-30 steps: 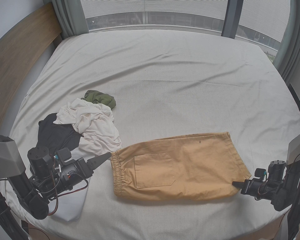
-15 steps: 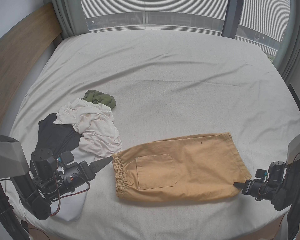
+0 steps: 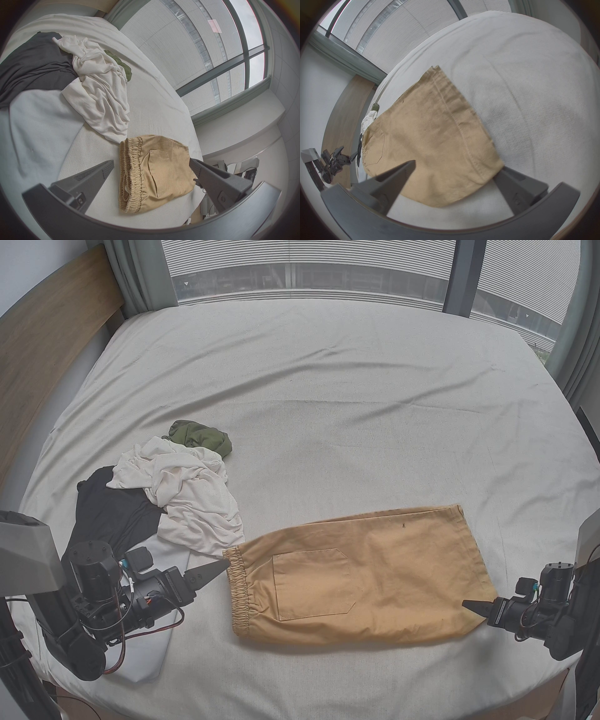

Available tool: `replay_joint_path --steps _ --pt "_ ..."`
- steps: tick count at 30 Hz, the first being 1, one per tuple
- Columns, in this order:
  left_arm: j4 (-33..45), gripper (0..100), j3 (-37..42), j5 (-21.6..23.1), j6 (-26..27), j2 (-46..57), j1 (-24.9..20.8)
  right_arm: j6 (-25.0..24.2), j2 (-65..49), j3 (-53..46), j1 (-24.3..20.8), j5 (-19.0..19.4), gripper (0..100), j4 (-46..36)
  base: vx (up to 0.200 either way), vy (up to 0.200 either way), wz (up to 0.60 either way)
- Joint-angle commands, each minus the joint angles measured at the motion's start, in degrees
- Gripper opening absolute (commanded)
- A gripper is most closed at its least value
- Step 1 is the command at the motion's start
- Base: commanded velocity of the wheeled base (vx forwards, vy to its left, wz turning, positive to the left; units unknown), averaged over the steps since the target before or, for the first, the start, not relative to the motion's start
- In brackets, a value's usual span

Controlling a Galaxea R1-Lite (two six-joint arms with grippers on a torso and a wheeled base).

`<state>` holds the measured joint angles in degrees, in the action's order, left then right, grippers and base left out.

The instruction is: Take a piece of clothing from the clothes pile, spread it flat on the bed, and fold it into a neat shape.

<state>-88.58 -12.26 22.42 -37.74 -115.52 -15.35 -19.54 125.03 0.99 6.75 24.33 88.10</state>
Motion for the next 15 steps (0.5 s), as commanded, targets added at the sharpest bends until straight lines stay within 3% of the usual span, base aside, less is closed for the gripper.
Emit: replay_joint_path --steps 1,8,12,15 --pt "-0.02 100 0.22 -0.27 0.04 -0.23 -1.00 0.12 -3.74 -0.99 4.50 0.01 100 0.14 0.000 0.000 0.00" --pt "-0.10 100 0.84 -0.09 0.12 1.35 -1.44 -0.15 -13.58 2.09 10.47 1.77 100 0.05 0.000 0.000 0.00" --pt "-0.10 100 1.37 0.17 0.21 2.31 -1.61 -0.67 -16.04 4.64 9.86 3.27 100 0.05 0.000 0.000 0.00" --pt "-0.10 100 2.77 0.43 0.56 4.07 -1.79 -1.90 -19.38 11.23 5.11 4.32 100 -0.39 0.000 0.000 0.00"
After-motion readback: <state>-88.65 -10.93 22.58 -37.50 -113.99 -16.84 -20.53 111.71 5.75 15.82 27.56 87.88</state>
